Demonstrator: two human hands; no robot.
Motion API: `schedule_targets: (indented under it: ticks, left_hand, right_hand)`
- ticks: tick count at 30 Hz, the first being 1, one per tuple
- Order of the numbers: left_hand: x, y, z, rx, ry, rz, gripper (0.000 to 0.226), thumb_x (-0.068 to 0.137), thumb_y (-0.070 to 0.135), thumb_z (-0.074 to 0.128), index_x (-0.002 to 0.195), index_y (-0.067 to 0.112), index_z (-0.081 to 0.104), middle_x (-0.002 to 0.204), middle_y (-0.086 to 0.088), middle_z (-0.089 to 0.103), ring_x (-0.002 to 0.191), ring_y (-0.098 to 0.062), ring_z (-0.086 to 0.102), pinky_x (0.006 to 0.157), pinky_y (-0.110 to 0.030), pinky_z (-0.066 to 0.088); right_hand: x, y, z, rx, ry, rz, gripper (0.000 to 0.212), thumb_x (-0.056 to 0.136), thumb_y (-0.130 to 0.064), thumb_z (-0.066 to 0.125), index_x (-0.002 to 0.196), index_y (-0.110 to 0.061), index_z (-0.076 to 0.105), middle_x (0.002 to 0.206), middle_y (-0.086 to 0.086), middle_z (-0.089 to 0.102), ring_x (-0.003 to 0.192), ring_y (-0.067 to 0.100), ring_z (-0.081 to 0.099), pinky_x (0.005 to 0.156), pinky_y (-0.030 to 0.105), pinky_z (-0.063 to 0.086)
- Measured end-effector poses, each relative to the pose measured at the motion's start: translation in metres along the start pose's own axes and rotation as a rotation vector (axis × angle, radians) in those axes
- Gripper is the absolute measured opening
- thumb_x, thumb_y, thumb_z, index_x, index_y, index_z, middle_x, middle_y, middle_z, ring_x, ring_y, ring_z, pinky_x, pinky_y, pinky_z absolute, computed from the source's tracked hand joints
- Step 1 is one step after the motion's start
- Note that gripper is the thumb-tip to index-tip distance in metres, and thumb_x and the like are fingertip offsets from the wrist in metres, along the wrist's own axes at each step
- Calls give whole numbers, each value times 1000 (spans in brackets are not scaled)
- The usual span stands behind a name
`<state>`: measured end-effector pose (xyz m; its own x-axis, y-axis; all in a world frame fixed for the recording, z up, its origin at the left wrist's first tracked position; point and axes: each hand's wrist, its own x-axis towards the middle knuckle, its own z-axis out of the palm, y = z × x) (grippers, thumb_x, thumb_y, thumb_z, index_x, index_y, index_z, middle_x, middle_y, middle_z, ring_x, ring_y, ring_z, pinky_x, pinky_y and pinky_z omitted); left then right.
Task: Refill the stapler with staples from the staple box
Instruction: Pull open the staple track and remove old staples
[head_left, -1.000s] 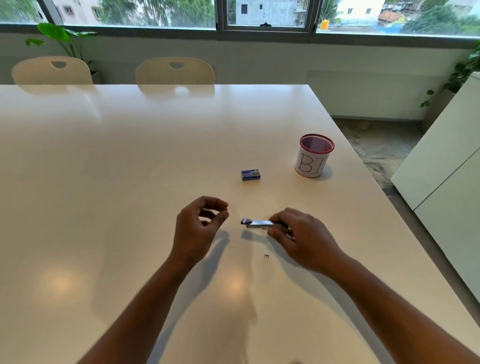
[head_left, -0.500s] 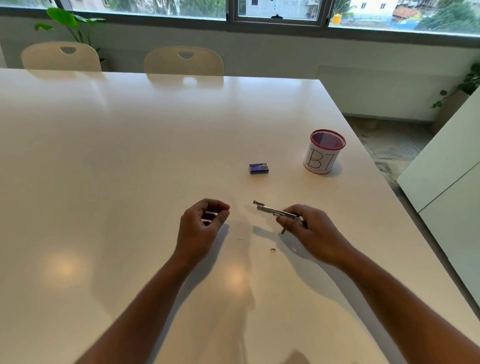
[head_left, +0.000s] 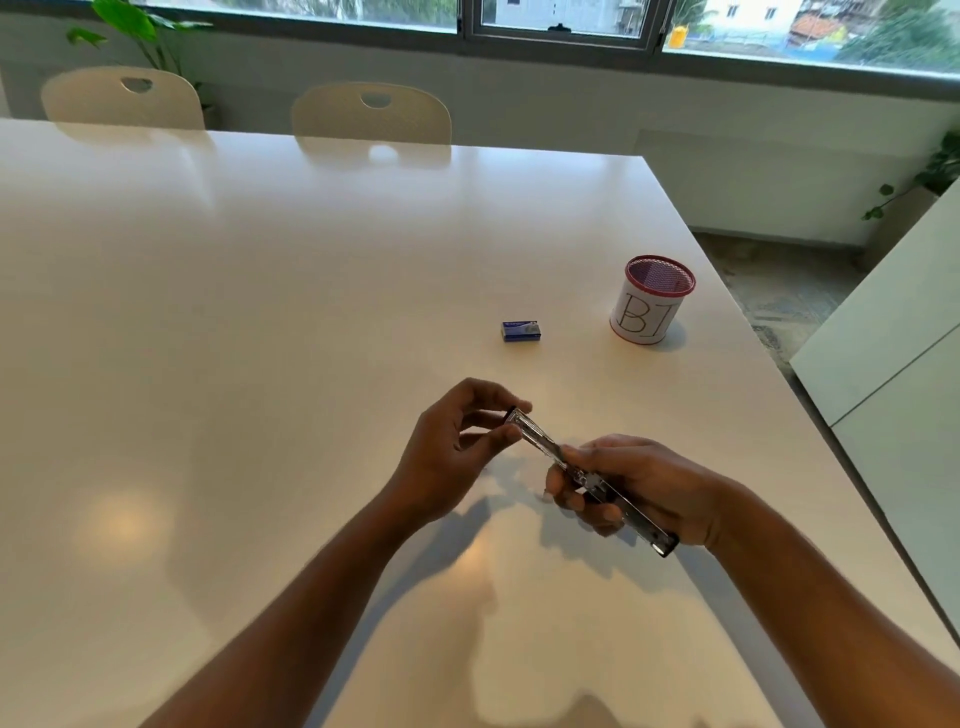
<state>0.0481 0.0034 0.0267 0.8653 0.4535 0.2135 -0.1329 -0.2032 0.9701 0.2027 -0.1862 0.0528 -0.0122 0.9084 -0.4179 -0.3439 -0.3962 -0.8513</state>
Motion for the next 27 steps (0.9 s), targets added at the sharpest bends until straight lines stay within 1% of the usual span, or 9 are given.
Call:
schedule_targets:
  ticks: [2, 5, 10, 12, 14, 19, 22, 25, 27]
  left_hand:
    - [-1, 1, 2, -70, -9, -20, 23, 93, -2, 73, 109, 13, 65, 105, -4, 79, 101, -19, 76, 87, -33, 62]
    - [-2, 1, 2, -156, -7, -42, 27, 90, -7, 73, 106, 14, 67, 92, -2, 76, 93, -18, 76, 84, -31, 62]
    - [-5, 1, 2, -194, -15, -31, 30, 89, -1, 75, 113, 17, 70, 96, -1, 80, 94, -20, 78, 84, -30, 63]
    - [-7, 2, 3, -195, -27, -17, 30, 89, 6, 74, 117, 19, 73, 97, -1, 80, 92, -20, 79, 84, -29, 63]
    - [-9, 1, 4, -193, -19, -17, 27, 88, 11, 74, 114, 18, 76, 97, -1, 81, 87, -20, 79, 82, -28, 63]
    - [-10, -6, 0, -177, 8, -60, 21, 86, 11, 76, 107, 17, 78, 93, -6, 82, 81, -22, 80, 77, -26, 63]
    - [-12, -8, -1, -181, 7, -75, 23, 84, 16, 77, 107, 17, 78, 94, -7, 83, 82, -23, 81, 76, -26, 63]
    - [-12, -9, -3, -171, 21, -78, 24, 82, 17, 78, 107, 18, 78, 95, -6, 83, 83, -25, 81, 76, -26, 64]
    - [-13, -10, -5, -173, 37, -78, 24, 81, 17, 79, 105, 19, 79, 94, -6, 83, 82, -25, 81, 75, -26, 64]
  right_hand:
    - [0, 2, -1, 5, -25, -6, 48, 105, -34, 51, 122, 9, 65, 90, 13, 60, 56, 10, 52, 59, 26, 46]
    - [-2, 3, -2, -34, -37, -33, 51, 105, -35, 52, 131, 8, 63, 92, 12, 59, 61, 12, 52, 60, 24, 48]
    - [-3, 4, -3, -64, -24, -65, 47, 107, -32, 51, 134, 5, 62, 91, 13, 57, 72, 22, 43, 61, 21, 48]
    - [-3, 5, -2, -65, -22, -60, 48, 106, -33, 51, 134, 4, 63, 90, 13, 58, 71, 19, 46, 61, 21, 49]
    - [-4, 6, -1, -69, -11, -52, 50, 105, -36, 53, 133, 3, 64, 90, 14, 59, 70, 17, 51, 61, 22, 50]
    - [-6, 6, -3, -81, 8, -105, 51, 103, -37, 53, 133, 2, 63, 94, 18, 66, 68, 18, 56, 60, 25, 50]
    - [-9, 5, -7, -119, 7, -124, 47, 103, -36, 54, 136, -3, 61, 103, 20, 72, 70, 19, 61, 63, 27, 52]
    - [-12, 3, -13, -194, 21, -140, 42, 103, -32, 54, 139, -11, 62, 118, 23, 73, 80, 21, 66, 72, 32, 53]
    - [-14, 1, -17, -252, 18, -159, 40, 103, -26, 56, 141, -14, 60, 123, 22, 72, 87, 23, 67, 75, 32, 53]
